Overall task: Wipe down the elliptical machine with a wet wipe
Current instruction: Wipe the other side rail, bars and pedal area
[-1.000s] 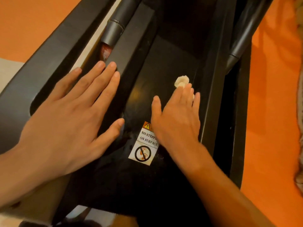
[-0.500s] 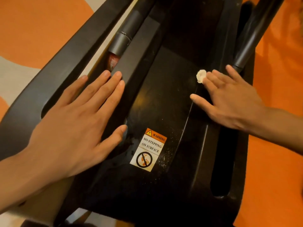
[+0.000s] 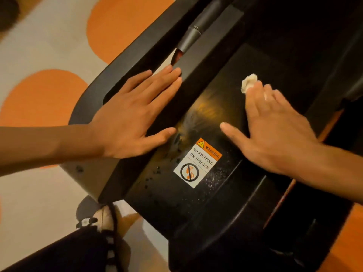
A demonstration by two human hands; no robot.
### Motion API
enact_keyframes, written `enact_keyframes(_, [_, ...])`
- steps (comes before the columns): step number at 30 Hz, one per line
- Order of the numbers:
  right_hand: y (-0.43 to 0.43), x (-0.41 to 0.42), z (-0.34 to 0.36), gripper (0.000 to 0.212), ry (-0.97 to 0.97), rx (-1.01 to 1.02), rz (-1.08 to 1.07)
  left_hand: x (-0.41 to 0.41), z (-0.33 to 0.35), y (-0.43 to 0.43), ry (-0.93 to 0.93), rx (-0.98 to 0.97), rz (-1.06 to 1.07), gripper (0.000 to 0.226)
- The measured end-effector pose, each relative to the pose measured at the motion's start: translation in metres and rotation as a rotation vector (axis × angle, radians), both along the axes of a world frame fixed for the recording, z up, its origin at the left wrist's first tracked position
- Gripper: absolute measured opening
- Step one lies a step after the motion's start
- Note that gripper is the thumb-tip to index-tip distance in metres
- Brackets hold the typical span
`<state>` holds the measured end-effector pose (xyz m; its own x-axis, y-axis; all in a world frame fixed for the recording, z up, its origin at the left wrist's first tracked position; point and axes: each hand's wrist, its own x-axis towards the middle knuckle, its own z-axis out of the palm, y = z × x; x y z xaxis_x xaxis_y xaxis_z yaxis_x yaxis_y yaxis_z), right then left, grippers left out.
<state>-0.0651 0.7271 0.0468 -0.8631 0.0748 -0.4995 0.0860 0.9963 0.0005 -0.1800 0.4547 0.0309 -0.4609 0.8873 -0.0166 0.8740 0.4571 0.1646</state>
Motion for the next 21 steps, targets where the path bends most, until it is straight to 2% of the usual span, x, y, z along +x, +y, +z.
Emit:
enact_keyframes(2, [-0.034,0.041,0.013,0.117,-0.078,-0.095,0.094,0.001,0.002,-0.001,0.007,-0.013,0.003,0.086])
enact_keyframes(5, [-0.072,0.092,0.017,0.121,-0.053,-0.14,0.173,0.003,0.008,0.002,0.003,-0.027,0.003,0.087])
enact_keyframes(11, [-0.097,0.101,0.007,0.119,0.037,-0.142,0.009,0.004,0.001,-0.002,0.074,0.012,-0.005,0.088])
enact_keyframes(14, [-0.1,0.093,0.007,0.114,0.028,-0.068,-0.036,-0.001,-0.002,-0.001,0.068,0.047,-0.038,0.088])
enact_keyframes(17, [-0.106,0.066,0.001,0.11,0.079,0.016,-0.23,-0.004,-0.002,-0.006,0.012,0.048,-0.08,0.088])
enact_keyframes(21, [-0.175,0.065,-0.013,0.102,0.231,-0.033,-0.707,-0.008,-0.002,-0.01,-0.019,0.067,-0.111,0.088])
